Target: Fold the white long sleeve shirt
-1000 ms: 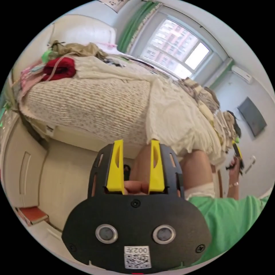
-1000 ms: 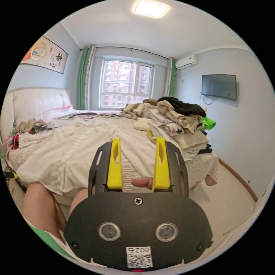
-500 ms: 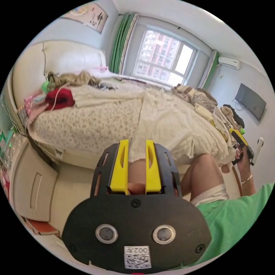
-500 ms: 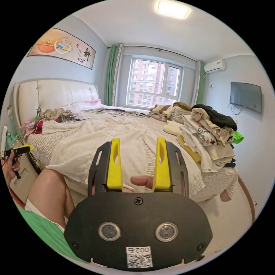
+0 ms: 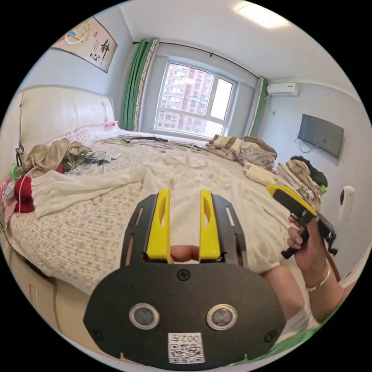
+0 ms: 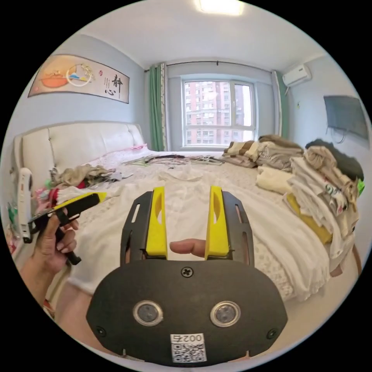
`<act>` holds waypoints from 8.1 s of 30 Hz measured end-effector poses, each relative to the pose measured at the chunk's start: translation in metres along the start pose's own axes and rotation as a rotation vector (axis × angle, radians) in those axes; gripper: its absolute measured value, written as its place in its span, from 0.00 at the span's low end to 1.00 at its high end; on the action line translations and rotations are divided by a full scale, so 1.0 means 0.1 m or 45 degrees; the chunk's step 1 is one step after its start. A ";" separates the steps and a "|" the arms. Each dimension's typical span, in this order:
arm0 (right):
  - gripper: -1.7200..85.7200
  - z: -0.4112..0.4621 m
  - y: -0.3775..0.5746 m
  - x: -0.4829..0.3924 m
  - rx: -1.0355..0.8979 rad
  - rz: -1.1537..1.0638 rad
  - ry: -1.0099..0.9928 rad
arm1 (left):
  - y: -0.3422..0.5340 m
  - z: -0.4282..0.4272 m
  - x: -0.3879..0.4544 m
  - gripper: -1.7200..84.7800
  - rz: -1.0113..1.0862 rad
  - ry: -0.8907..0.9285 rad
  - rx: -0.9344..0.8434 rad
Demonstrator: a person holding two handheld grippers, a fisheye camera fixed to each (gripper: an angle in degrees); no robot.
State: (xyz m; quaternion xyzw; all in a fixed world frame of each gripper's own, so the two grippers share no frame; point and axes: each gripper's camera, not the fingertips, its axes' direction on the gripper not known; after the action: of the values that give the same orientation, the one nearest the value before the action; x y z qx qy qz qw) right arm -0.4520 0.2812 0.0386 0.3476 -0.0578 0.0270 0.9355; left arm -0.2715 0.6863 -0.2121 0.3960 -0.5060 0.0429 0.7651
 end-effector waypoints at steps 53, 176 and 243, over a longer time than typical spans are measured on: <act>0.16 6.75 -0.64 0.27 -1.082 -0.102 0.185 | -2.87 4.14 0.52 0.08 0.394 -0.131 -0.761; 0.01 5.47 0.66 0.51 -0.884 0.422 0.121 | -2.91 3.15 0.70 0.01 0.041 -0.259 -0.603; 0.01 5.47 0.59 0.35 -0.962 -0.267 0.100 | -3.04 2.39 1.09 0.01 0.029 -0.245 -0.567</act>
State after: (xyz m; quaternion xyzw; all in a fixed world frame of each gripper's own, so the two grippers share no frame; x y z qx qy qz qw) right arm -0.4719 -0.0312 0.4927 -0.0185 0.0082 -0.0787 0.9967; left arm -0.2538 0.2868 -0.2529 0.2142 -0.5780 -0.0990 0.7811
